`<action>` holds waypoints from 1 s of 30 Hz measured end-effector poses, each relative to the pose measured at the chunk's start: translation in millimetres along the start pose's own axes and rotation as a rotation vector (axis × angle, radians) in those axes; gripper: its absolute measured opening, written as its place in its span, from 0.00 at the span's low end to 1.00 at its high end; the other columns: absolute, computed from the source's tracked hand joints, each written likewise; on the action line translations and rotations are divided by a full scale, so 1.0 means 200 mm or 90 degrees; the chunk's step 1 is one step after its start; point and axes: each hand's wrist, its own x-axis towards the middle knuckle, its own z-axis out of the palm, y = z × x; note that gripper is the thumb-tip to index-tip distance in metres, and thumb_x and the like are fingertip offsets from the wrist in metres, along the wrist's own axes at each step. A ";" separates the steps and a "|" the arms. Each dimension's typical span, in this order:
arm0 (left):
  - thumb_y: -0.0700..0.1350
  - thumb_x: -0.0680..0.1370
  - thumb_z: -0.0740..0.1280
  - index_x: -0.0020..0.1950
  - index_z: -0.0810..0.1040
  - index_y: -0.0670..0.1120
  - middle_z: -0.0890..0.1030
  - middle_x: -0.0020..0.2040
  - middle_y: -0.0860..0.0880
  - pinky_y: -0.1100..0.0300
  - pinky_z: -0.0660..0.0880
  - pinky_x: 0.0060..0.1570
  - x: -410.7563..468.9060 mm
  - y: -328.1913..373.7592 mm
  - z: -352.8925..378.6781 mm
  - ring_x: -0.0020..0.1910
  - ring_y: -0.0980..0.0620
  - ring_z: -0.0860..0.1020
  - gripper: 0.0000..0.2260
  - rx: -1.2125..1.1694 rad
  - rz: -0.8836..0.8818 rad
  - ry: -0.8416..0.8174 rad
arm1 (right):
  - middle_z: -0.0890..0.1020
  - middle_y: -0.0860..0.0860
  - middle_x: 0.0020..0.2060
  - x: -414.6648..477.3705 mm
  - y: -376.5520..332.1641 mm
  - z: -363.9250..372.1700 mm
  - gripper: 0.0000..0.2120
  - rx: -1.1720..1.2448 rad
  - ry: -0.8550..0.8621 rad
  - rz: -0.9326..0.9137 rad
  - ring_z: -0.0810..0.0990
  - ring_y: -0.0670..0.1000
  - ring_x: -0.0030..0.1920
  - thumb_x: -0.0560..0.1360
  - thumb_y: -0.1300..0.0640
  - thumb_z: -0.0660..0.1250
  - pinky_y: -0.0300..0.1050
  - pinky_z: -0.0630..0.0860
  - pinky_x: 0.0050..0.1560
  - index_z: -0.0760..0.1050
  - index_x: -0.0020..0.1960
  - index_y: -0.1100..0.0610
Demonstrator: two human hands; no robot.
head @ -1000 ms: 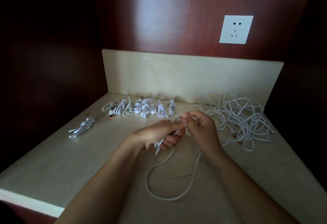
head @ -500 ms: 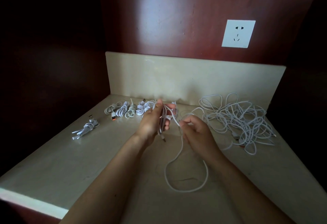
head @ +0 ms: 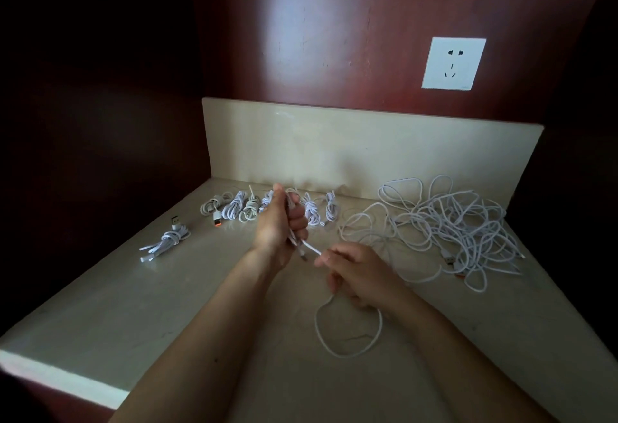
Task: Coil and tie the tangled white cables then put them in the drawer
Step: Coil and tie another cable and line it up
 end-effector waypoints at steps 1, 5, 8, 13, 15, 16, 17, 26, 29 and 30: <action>0.56 0.84 0.50 0.37 0.65 0.48 0.60 0.22 0.55 0.70 0.55 0.18 0.00 0.00 -0.01 0.18 0.60 0.56 0.20 0.025 0.032 0.029 | 0.78 0.49 0.26 -0.01 -0.01 0.00 0.10 -0.017 -0.020 0.003 0.64 0.44 0.20 0.80 0.57 0.62 0.34 0.60 0.19 0.80 0.43 0.54; 0.54 0.84 0.51 0.35 0.65 0.49 0.63 0.21 0.56 0.67 0.55 0.22 0.02 0.02 -0.06 0.18 0.59 0.58 0.20 0.210 0.173 0.154 | 0.72 0.45 0.21 -0.03 -0.04 -0.03 0.12 -0.115 -0.093 -0.051 0.68 0.40 0.22 0.80 0.57 0.64 0.30 0.63 0.27 0.82 0.41 0.53; 0.55 0.84 0.52 0.33 0.66 0.49 0.66 0.21 0.56 0.61 0.59 0.26 0.03 0.00 -0.10 0.20 0.58 0.62 0.21 0.409 0.238 0.153 | 0.69 0.45 0.20 -0.04 -0.07 -0.04 0.13 -0.060 -0.093 -0.067 0.68 0.40 0.24 0.79 0.59 0.65 0.33 0.64 0.29 0.82 0.39 0.53; 0.58 0.83 0.54 0.34 0.68 0.47 0.67 0.25 0.53 0.64 0.59 0.23 -0.01 -0.03 -0.06 0.21 0.57 0.62 0.22 0.547 0.122 -0.005 | 0.65 0.46 0.20 -0.05 -0.12 -0.05 0.12 0.070 -0.049 -0.109 0.62 0.42 0.21 0.77 0.60 0.62 0.33 0.61 0.25 0.81 0.40 0.58; 0.58 0.82 0.55 0.36 0.69 0.46 0.66 0.25 0.52 0.66 0.58 0.21 -0.04 -0.03 -0.04 0.21 0.57 0.61 0.21 0.532 0.060 -0.074 | 0.65 0.45 0.20 -0.04 -0.10 -0.05 0.12 0.083 -0.011 -0.132 0.61 0.42 0.22 0.78 0.59 0.61 0.34 0.60 0.26 0.81 0.41 0.59; 0.59 0.82 0.56 0.35 0.70 0.45 0.66 0.25 0.51 0.66 0.58 0.21 -0.05 -0.02 -0.03 0.22 0.56 0.61 0.22 0.533 0.047 -0.101 | 0.65 0.45 0.20 -0.04 -0.10 -0.05 0.13 0.086 0.007 -0.144 0.62 0.41 0.22 0.80 0.61 0.61 0.33 0.60 0.26 0.81 0.42 0.59; 0.61 0.81 0.55 0.35 0.70 0.46 0.66 0.25 0.51 0.65 0.59 0.22 -0.05 -0.02 -0.03 0.23 0.55 0.62 0.23 0.541 0.038 -0.124 | 0.66 0.44 0.20 -0.03 -0.09 -0.05 0.13 0.088 0.024 -0.158 0.62 0.41 0.22 0.81 0.63 0.60 0.32 0.60 0.26 0.81 0.42 0.59; 0.68 0.78 0.49 0.36 0.70 0.47 0.66 0.26 0.51 0.67 0.58 0.21 -0.07 -0.04 0.00 0.23 0.55 0.63 0.27 0.495 -0.174 -0.252 | 0.84 0.51 0.33 0.02 -0.03 -0.07 0.06 0.050 0.221 -0.241 0.80 0.46 0.35 0.75 0.62 0.71 0.42 0.75 0.40 0.80 0.39 0.59; 0.69 0.78 0.47 0.36 0.70 0.47 0.66 0.26 0.52 0.66 0.57 0.22 -0.09 -0.03 0.01 0.24 0.55 0.61 0.29 0.507 -0.216 -0.291 | 0.83 0.55 0.30 0.02 -0.02 -0.07 0.07 0.089 0.255 -0.232 0.80 0.49 0.32 0.73 0.62 0.74 0.44 0.76 0.38 0.78 0.38 0.58; 0.70 0.78 0.47 0.36 0.70 0.47 0.65 0.27 0.52 0.65 0.56 0.23 -0.09 -0.03 0.01 0.25 0.55 0.60 0.29 0.503 -0.235 -0.303 | 0.82 0.54 0.29 0.02 -0.02 -0.07 0.07 0.092 0.265 -0.232 0.80 0.50 0.31 0.72 0.63 0.74 0.44 0.76 0.38 0.78 0.37 0.59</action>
